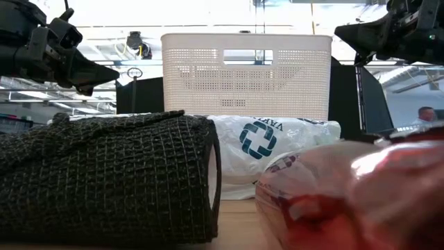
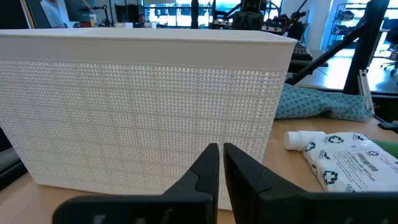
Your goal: Pick & place medical supplies in basket/bin
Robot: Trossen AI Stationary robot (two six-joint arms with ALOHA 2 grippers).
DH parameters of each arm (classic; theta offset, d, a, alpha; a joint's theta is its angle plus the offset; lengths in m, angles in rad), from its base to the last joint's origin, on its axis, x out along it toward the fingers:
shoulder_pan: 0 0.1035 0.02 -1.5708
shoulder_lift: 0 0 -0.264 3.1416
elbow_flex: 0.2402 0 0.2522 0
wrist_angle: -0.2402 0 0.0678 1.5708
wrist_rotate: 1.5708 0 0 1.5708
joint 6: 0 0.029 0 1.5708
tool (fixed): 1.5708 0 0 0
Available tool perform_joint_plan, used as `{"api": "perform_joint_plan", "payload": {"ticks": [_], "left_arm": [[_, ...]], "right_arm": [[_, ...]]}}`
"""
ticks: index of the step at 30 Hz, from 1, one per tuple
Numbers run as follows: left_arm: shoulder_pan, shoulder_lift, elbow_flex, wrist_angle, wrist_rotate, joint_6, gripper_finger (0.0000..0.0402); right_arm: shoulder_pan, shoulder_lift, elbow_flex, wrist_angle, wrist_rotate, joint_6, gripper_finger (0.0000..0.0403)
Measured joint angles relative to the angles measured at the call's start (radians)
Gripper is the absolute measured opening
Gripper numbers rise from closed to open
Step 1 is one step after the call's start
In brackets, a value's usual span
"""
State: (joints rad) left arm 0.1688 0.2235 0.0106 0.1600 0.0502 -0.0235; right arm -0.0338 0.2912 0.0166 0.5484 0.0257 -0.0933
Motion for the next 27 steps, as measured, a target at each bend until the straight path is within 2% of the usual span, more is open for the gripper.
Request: {"api": "perform_joint_plan", "payload": {"ticks": [23, 27], "left_arm": [[0.000, 0.000, 0.000, 0.000, 0.000, 0.000, 0.0026], [0.000, 0.000, 0.000, 0.002, 0.000, 0.052, 0.0026]], "right_arm": [[0.000, 0.000, 0.000, 0.000, 0.000, 0.000, 0.0000], [0.000, 0.000, 0.000, 0.000, 0.000, 0.000, 0.0000]]}}
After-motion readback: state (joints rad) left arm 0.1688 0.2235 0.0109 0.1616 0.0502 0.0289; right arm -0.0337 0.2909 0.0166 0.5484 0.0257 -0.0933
